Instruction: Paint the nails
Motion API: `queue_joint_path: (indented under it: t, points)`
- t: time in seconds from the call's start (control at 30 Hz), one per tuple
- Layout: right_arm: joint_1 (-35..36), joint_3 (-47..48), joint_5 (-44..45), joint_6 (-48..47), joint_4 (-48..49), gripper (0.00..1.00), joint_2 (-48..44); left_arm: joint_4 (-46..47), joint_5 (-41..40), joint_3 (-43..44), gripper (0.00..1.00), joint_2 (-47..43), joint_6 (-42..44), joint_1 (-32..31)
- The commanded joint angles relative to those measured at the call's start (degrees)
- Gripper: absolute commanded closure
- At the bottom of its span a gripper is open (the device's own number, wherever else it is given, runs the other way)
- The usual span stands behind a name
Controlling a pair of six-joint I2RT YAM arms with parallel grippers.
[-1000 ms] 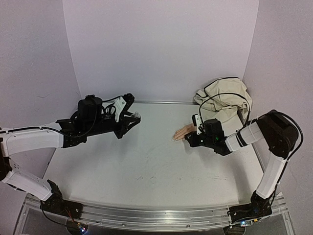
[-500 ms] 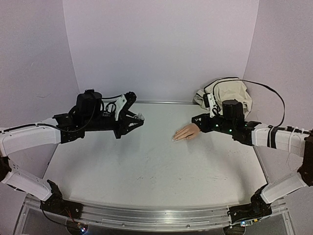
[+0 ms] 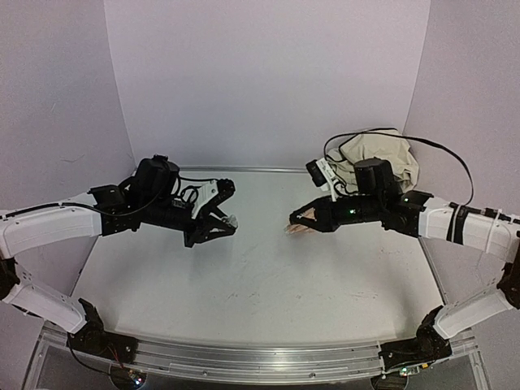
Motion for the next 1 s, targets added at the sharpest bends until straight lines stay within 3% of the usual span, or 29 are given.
queue_joint_path:
  t: [0.0,0.13,0.47,0.97]
  points:
    - [5.2,6.5,-7.7,0.7,0.1,1.00,-0.4,0.3,-0.4,0.1,1.00,0.7,2.8,-0.5]
    - [8.8,10.7,-7.9,0.4,0.0,1.00,2.0,0.4,-0.1,-0.2,1.00,1.0,3.3,-0.8]
    - [9.9,16.4,-8.2,0.4,0.4,1.00,7.6,0.4,-0.2,-0.5,1.00,1.4,4.5,-1.8]
    - [11.0,18.6,-8.3,-0.5,0.8,1.00,11.8,0.4,-0.8,-0.3,1.00,2.3,5.2,-2.6]
